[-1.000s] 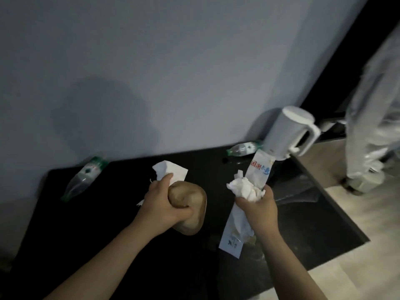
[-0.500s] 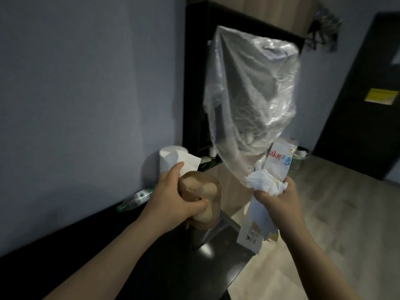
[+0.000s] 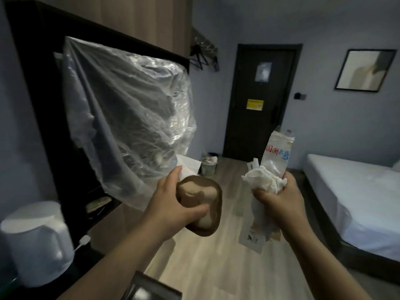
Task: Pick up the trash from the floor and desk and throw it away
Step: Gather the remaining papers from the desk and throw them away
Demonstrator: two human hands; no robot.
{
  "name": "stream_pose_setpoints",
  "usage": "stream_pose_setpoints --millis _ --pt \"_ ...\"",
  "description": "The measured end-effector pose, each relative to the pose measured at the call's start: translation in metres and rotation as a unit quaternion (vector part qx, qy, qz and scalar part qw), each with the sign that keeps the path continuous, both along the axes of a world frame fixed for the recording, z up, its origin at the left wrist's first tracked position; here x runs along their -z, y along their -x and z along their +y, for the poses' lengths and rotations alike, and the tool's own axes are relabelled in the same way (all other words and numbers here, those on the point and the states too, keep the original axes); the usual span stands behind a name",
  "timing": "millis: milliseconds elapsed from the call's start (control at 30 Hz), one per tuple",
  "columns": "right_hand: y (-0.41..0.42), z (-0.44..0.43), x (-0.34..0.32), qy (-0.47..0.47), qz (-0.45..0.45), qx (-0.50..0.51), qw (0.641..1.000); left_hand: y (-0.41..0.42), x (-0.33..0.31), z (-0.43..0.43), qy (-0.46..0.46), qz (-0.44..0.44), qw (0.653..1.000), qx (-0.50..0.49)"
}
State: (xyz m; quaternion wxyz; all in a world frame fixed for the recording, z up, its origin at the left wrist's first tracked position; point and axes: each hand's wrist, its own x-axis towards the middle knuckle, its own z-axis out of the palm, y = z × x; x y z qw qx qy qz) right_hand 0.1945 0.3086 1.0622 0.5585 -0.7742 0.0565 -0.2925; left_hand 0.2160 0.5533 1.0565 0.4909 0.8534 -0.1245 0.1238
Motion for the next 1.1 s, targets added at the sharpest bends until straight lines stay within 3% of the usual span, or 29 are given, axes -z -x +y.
stream_pose_setpoints --millis 233,533,1100 --pt "-0.066 -0.054 -0.031 0.017 -0.016 0.084 0.996 -0.108 -0.032 -0.064 0.043 -0.029 0.995 0.087" --pt "-0.151 -0.141 -0.021 -0.003 -0.016 0.122 0.992 -0.222 -0.02 -0.148 0.02 -0.034 0.991 0.127" --pt "-0.406 -0.319 -0.027 0.002 -0.001 0.097 0.995 -0.453 -0.026 -0.314 -0.007 -0.043 0.996 0.082"
